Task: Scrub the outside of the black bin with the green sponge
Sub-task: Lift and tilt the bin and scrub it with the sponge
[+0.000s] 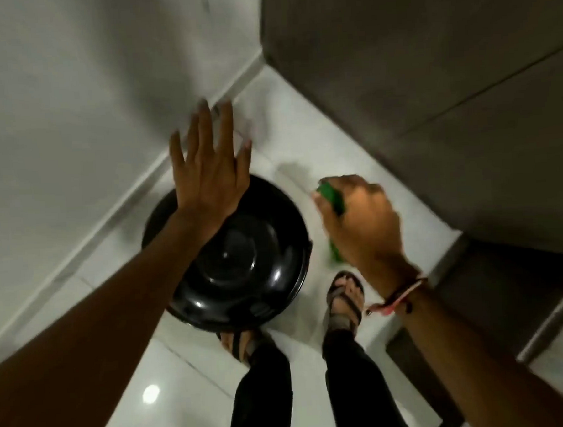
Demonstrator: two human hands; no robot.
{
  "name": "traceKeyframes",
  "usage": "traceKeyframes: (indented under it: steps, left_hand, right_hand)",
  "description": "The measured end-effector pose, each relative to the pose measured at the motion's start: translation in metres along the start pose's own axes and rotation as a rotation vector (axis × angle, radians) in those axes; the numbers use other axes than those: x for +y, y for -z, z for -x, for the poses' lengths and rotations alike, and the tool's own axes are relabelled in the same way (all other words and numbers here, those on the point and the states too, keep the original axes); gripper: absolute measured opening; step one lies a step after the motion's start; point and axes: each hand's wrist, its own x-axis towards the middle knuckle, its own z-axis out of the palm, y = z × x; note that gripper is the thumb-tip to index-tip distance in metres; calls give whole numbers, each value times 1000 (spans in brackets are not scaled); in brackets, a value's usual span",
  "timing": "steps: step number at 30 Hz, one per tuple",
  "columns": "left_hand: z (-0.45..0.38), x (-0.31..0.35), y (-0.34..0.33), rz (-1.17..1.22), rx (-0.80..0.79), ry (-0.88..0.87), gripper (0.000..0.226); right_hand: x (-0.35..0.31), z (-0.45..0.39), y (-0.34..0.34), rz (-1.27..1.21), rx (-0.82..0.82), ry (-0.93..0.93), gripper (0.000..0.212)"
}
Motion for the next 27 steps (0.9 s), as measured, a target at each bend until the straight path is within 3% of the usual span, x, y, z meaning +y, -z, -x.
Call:
traceKeyframes:
  steps: [6,11,15,19,23,27]
  left_hand:
    - [-8,-28,-79,7,-36,41,58]
    - [39,-31,-74,150,20,161,59]
    - [124,-42,-60,296,201,248,47]
    - [194,-58,-66,392,379,266,45]
    - [235,-71,-82,407,450,287,60]
    - [271,-81,-98,327,438,191,70]
  right_hand:
    - [64,-43,-88,-82,4,-47,41]
    - [36,-61,-89,-477,-101,-32,21]
    - [-3,-35,-88,-616,-224,43,36]
    - [-43,6,-121,-729,-328,265,28]
    - [-59,46,-171,-622,-517,497,44]
    - [-50,16,-224,-368,-378,394,51]
